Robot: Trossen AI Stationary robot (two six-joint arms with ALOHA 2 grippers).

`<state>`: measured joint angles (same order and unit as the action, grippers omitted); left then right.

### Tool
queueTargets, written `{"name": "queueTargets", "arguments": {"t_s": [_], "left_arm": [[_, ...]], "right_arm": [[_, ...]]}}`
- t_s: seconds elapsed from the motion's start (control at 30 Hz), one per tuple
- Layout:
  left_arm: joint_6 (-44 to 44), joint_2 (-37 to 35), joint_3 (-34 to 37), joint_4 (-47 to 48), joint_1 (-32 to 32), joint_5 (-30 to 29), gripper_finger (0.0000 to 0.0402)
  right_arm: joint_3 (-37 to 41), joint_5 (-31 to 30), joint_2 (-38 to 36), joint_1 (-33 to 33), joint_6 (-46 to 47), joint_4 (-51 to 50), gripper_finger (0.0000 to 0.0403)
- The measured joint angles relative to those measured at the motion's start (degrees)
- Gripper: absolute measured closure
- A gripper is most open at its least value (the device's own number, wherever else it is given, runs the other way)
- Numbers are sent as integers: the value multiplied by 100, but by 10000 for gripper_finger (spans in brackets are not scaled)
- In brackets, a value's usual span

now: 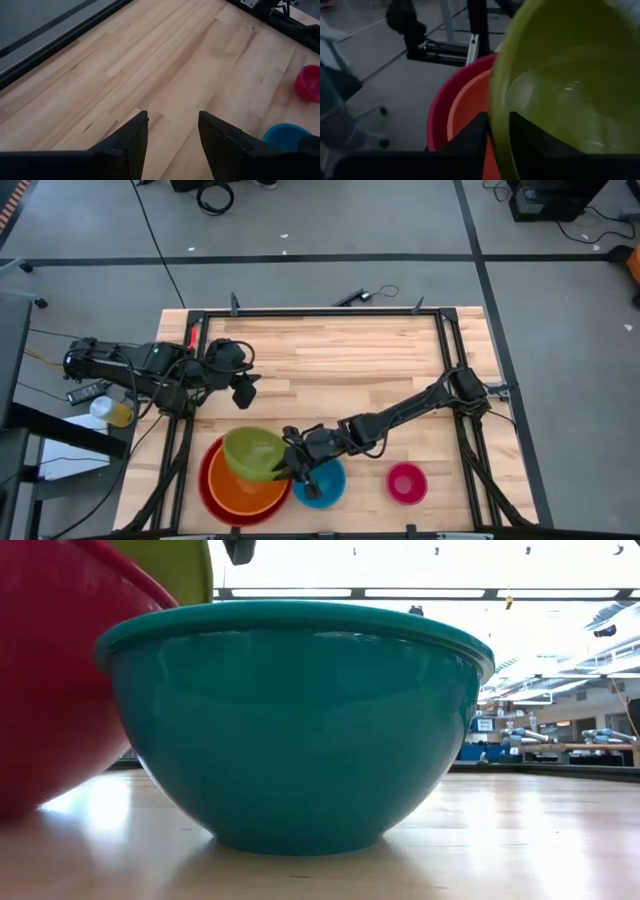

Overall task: Nest bowls inside each other
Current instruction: Stack the green bowl on top of the orange bowl, then stack the blue bowl on top of the green bowl

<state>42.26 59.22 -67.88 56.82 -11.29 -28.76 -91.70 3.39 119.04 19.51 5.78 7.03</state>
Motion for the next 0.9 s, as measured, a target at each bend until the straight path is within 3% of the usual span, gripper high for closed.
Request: {"name": "queueTargets", "arguments": {"t_s": [0.2,0.33,0.47,0.6,0.77,0.9], "left_arm": [[-3,0,0,90,-5,60,225],[-2,0,0,272,-24,130,225],[-38,0,0,490,-83,301,225],[-15,0,0,640,-355,311,225],[350,44,0,548,-764,77,225],[378,221,2,432,-1066,-194,225]], "right_arm": [[-24,-79,0,2,305,164,209],[-24,-440,-90,-31,891,62,173],[-31,-1366,-449,-97,2567,-1151,171],[-31,-1755,-859,-205,4138,-3057,186],[4,-1329,-1095,-144,4421,-4909,202],[416,-859,-1095,24,4500,-5260,204]]}}
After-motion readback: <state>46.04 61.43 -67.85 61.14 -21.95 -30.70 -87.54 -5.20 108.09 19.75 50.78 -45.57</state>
